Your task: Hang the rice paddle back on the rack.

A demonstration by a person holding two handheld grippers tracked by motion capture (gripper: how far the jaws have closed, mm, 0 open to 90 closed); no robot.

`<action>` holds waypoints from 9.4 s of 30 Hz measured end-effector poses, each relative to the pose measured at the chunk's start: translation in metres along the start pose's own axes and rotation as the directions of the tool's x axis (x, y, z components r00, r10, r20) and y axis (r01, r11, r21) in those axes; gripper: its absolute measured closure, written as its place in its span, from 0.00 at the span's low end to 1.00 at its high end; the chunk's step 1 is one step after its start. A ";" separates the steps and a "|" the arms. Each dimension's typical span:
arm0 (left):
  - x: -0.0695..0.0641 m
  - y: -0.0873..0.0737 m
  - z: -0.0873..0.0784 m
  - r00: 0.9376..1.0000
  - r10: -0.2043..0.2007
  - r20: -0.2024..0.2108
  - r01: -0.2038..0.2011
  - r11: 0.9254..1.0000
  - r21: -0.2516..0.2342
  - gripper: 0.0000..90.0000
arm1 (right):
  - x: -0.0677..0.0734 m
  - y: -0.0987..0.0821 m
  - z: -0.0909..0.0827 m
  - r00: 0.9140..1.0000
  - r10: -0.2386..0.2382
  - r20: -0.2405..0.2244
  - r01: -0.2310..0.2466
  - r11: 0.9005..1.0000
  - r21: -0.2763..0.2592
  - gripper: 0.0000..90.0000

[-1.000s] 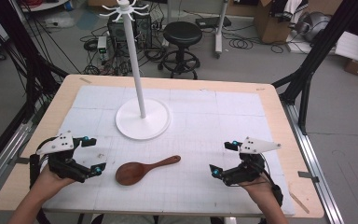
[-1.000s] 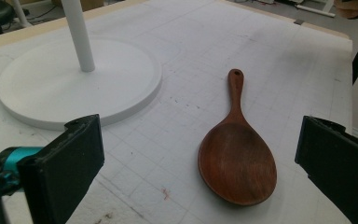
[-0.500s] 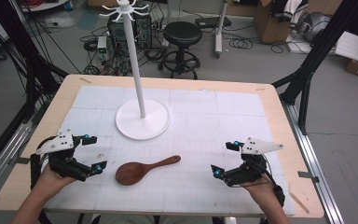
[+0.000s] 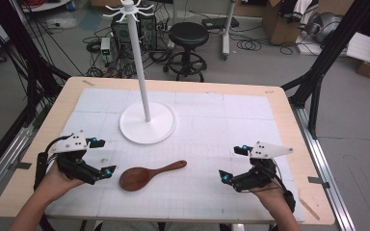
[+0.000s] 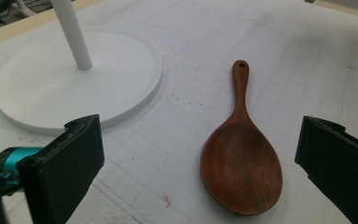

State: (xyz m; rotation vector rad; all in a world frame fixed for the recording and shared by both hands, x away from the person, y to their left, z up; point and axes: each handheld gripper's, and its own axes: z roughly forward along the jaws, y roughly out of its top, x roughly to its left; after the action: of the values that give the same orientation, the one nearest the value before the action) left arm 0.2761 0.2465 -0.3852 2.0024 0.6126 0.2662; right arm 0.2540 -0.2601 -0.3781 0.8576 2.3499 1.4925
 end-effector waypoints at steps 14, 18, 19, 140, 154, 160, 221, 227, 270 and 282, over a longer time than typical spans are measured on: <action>-0.008 0.017 0.023 0.999 0.045 0.030 -0.049 0.985 0.168 0.02 | 0.000 -0.001 0.001 1.000 -0.002 -0.004 0.002 1.000 0.011 0.00; -0.010 0.020 0.031 0.998 0.039 0.051 -0.049 0.977 0.209 0.02 | 0.000 -0.001 0.002 1.000 -0.006 -0.005 0.006 1.000 0.011 0.00; -0.010 0.021 0.033 0.998 0.046 0.052 -0.057 0.974 0.220 0.02 | 0.000 -0.001 0.002 1.000 -0.007 -0.007 0.007 1.000 0.010 0.01; -0.057 0.076 0.202 0.984 0.118 0.132 -0.175 0.533 0.828 0.61 | -0.004 -0.008 0.009 0.999 -0.020 -0.026 0.022 0.998 0.067 0.01; -0.060 0.078 0.204 0.982 0.126 0.141 -0.186 0.520 0.834 0.74 | -0.003 -0.009 0.009 0.999 -0.018 -0.028 0.020 0.998 0.067 0.01; -0.062 0.077 0.204 0.981 0.133 0.140 -0.189 0.517 0.835 0.74 | -0.004 -0.009 0.009 0.999 -0.020 -0.027 0.021 0.997 0.068 0.00; -0.060 0.089 0.175 0.958 0.159 0.240 -0.286 0.631 0.721 0.86 | -0.004 -0.011 0.007 1.000 -0.012 -0.026 0.013 0.998 0.068 0.01; -0.052 0.091 0.159 0.959 0.146 0.243 -0.277 0.676 0.683 0.86 | -0.006 -0.012 0.006 1.000 -0.015 -0.020 0.016 0.998 0.065 0.01; -0.042 0.113 0.103 0.954 0.048 0.296 -0.174 0.892 0.417 0.86 | -0.006 -0.013 0.009 1.000 -0.008 -0.027 0.010 0.997 0.077 0.01; -0.042 0.127 0.081 0.953 0.067 0.297 -0.162 0.938 0.308 0.86 | -0.006 -0.013 0.009 1.000 -0.006 -0.026 0.008 0.997 0.074 0.01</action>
State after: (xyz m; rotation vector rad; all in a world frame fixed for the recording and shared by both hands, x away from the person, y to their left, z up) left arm 0.3146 0.1140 -0.3118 2.3492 0.3737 -0.0609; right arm 0.2581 -0.2612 -0.3944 0.8515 2.4378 1.4307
